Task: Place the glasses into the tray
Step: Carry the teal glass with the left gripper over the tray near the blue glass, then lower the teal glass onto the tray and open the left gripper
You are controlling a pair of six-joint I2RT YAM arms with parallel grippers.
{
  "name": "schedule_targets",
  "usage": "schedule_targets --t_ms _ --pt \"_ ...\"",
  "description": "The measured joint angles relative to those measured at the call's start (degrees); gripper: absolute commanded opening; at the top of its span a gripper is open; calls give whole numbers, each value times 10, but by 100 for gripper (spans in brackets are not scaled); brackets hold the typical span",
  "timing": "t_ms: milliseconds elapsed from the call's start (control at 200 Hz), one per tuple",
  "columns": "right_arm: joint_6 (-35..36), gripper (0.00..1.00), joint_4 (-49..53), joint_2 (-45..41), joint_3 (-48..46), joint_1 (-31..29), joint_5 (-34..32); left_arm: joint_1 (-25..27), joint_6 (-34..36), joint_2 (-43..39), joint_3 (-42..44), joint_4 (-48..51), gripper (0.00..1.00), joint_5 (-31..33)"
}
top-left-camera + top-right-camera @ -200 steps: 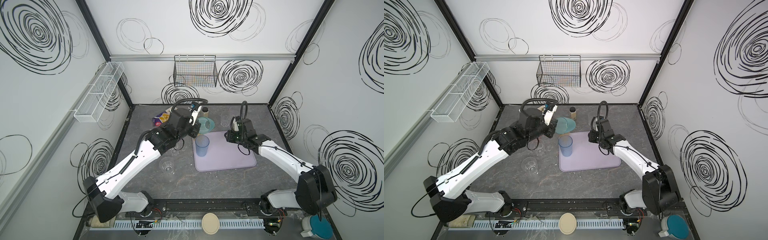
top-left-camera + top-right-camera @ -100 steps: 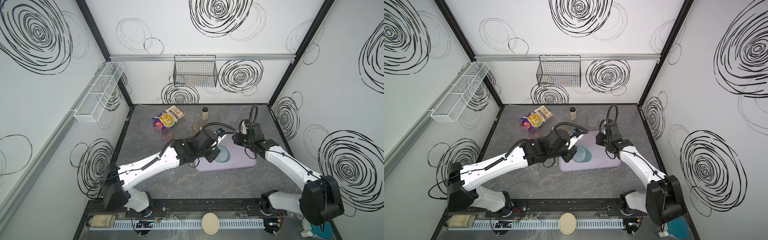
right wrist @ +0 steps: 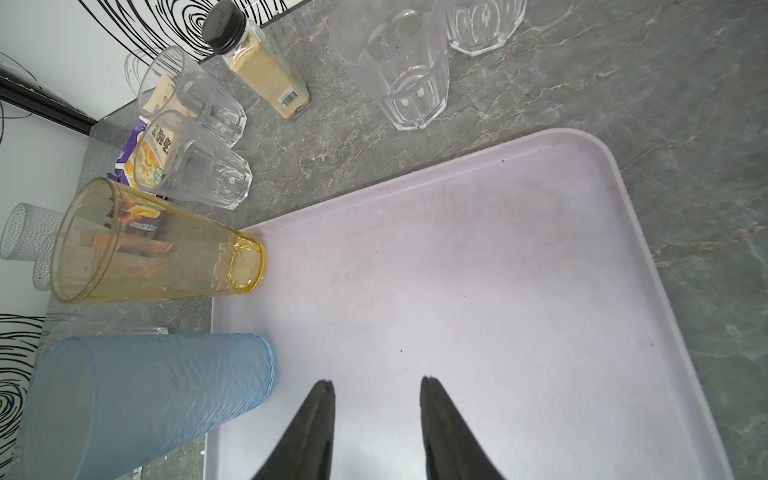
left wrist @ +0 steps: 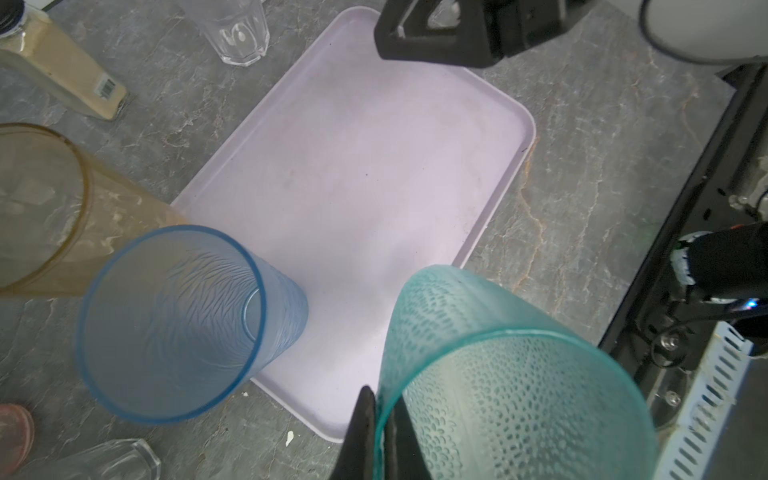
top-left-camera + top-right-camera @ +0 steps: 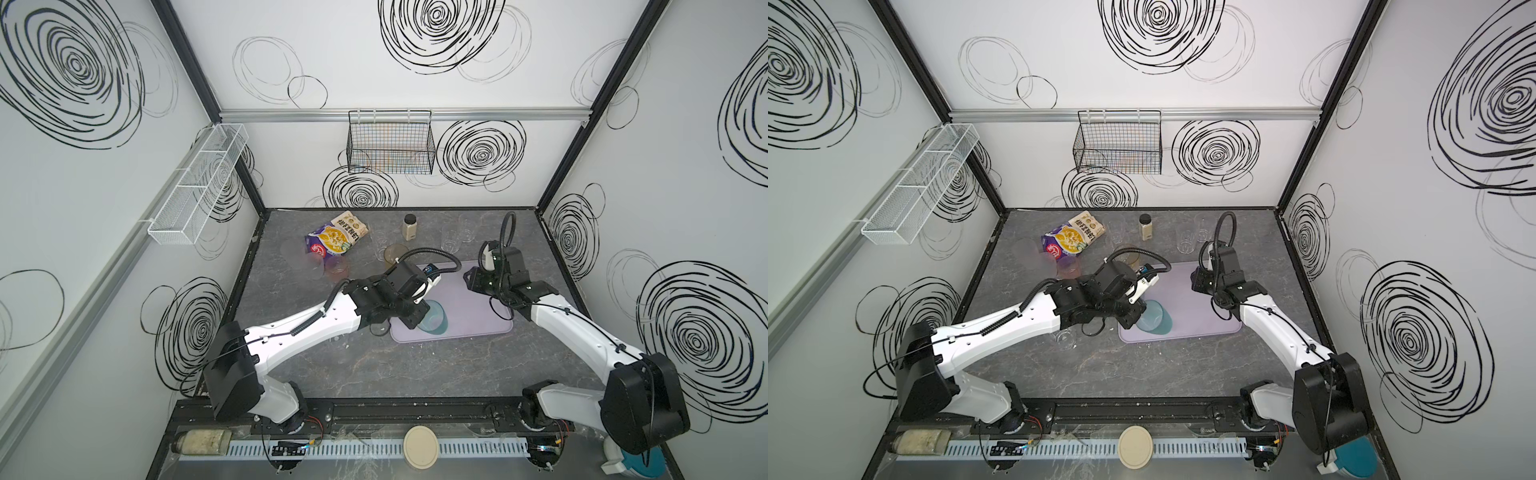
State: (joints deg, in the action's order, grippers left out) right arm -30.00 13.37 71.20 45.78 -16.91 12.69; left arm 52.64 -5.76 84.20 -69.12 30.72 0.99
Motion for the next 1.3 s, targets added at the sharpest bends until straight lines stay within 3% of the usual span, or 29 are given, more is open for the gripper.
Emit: schedule_targets --t_ms 645,1301 --pt "-9 38 -8 49 7 -48 2 -35 24 15 46 11 0 39" --pt "-11 38 -9 56 13 -53 2 -37 43 28 50 32 2 66"
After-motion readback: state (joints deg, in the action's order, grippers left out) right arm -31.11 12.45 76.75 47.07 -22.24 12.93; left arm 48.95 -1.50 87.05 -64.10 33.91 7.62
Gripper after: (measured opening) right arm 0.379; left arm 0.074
